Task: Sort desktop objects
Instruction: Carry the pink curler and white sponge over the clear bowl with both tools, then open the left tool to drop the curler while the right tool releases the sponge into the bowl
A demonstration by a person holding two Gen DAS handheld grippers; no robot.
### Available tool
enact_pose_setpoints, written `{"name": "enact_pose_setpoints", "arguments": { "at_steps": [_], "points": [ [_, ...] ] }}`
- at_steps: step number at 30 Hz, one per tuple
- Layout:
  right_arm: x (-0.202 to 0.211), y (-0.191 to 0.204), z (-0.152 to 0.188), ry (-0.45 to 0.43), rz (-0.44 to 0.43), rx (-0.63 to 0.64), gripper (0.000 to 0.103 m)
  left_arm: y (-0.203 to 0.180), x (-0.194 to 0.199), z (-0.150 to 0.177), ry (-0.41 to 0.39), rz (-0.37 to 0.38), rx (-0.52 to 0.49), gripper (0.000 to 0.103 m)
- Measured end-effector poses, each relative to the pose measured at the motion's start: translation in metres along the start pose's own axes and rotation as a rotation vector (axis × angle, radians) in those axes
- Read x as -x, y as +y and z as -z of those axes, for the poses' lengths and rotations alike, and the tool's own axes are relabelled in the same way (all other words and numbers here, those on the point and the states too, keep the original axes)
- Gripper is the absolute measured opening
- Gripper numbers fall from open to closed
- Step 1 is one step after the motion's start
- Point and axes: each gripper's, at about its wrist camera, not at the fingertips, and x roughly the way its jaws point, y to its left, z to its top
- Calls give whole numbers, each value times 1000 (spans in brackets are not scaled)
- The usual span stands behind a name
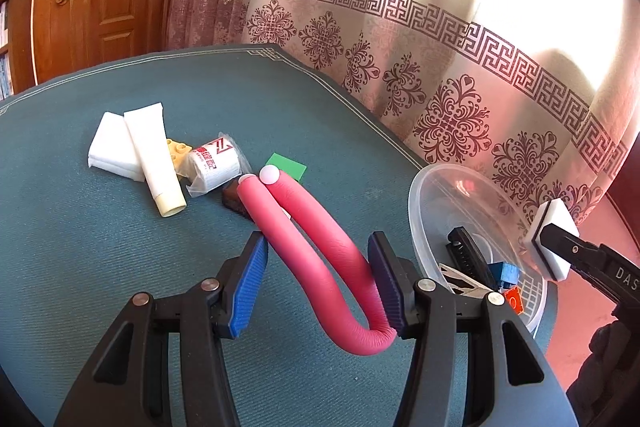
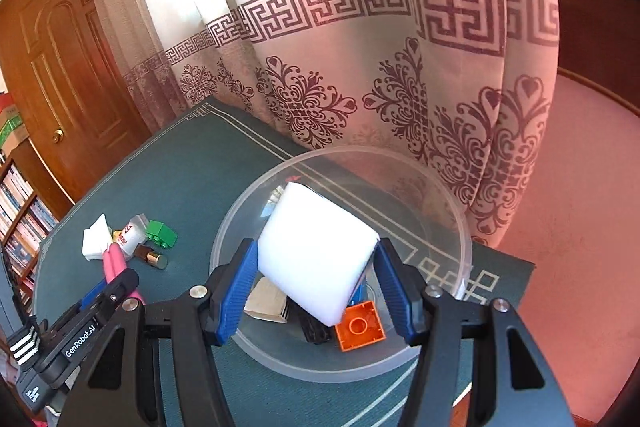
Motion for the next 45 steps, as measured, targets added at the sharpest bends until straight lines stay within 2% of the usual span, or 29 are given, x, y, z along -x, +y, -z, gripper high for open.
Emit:
{"name": "enact_pose_setpoints", "arguments": {
  "at_steps": [7,10,17,25,34,38,43,45],
  "points": [
    [-9,-14,3,23,-24,-20,64,-8,-1,-1,3,1,-23,55],
    [-12,-19,4,29,-29,-21,64,-17,-2,-3,12,25,-30,55],
    [-12,-31,1,18,-41,-33,64,-63,-7,-14,40,70,-117,55],
    [-13,-39,-11,-5,-20,-17,64,-116,-28,-35,39,161,-212,56],
    [-19,-45,-20,-11,-1,-25,65,-113,-51,-41,89,216,-179,56],
    [-21,-45,-19,-8,9,-28,66,-107,-59,-39,120,258,-129,58],
    [-20,-42,-19,-14,10,-31,70,-94,-65,-39,180,346,-31,77],
    [-19,-40,-19,-18,9,-30,72,-90,-65,-40,188,365,4,80]
  ]
}}
